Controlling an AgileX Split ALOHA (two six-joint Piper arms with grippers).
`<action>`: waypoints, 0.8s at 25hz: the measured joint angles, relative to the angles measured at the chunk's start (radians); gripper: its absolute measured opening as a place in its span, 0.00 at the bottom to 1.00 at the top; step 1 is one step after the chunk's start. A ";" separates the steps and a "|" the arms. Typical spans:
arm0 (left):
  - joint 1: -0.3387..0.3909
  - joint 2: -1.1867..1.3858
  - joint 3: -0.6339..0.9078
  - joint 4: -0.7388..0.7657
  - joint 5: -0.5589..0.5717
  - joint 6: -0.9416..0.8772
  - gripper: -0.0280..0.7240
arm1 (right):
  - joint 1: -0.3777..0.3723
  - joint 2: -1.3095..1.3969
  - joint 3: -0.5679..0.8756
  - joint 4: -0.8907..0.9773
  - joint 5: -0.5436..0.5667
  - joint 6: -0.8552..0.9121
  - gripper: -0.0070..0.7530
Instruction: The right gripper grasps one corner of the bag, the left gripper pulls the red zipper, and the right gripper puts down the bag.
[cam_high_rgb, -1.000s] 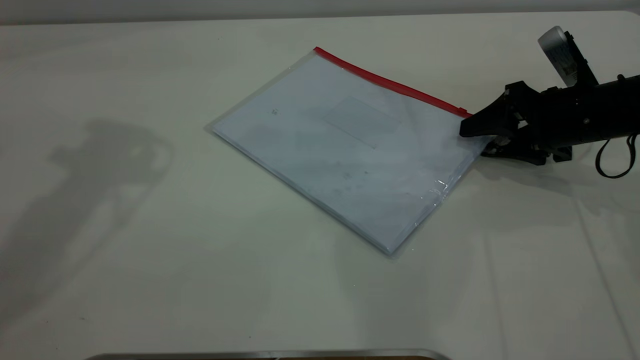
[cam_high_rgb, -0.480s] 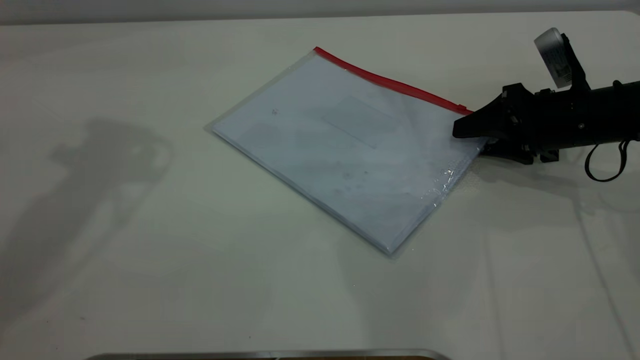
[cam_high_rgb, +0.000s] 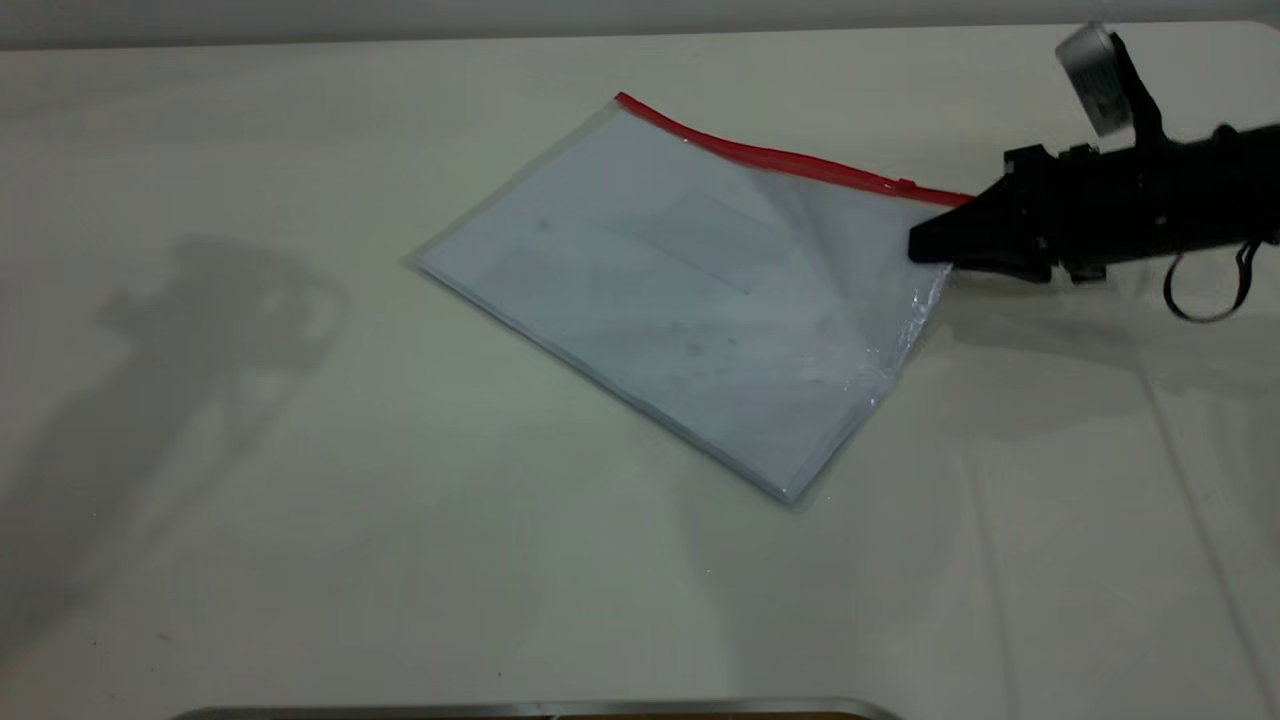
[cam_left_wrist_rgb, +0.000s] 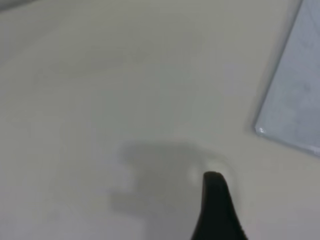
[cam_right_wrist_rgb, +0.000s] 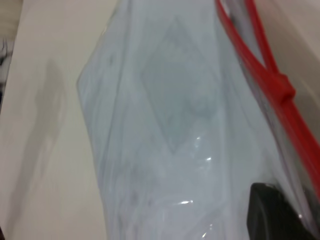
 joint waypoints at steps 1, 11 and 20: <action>0.000 0.004 -0.013 0.000 0.034 0.000 0.81 | 0.001 -0.005 -0.020 -0.038 0.009 0.003 0.05; -0.003 0.132 -0.164 -0.096 0.185 0.135 0.81 | 0.116 -0.137 -0.196 -0.433 0.059 0.107 0.05; -0.018 0.310 -0.228 -0.395 0.247 0.632 0.81 | 0.269 -0.172 -0.278 -0.663 0.182 0.139 0.05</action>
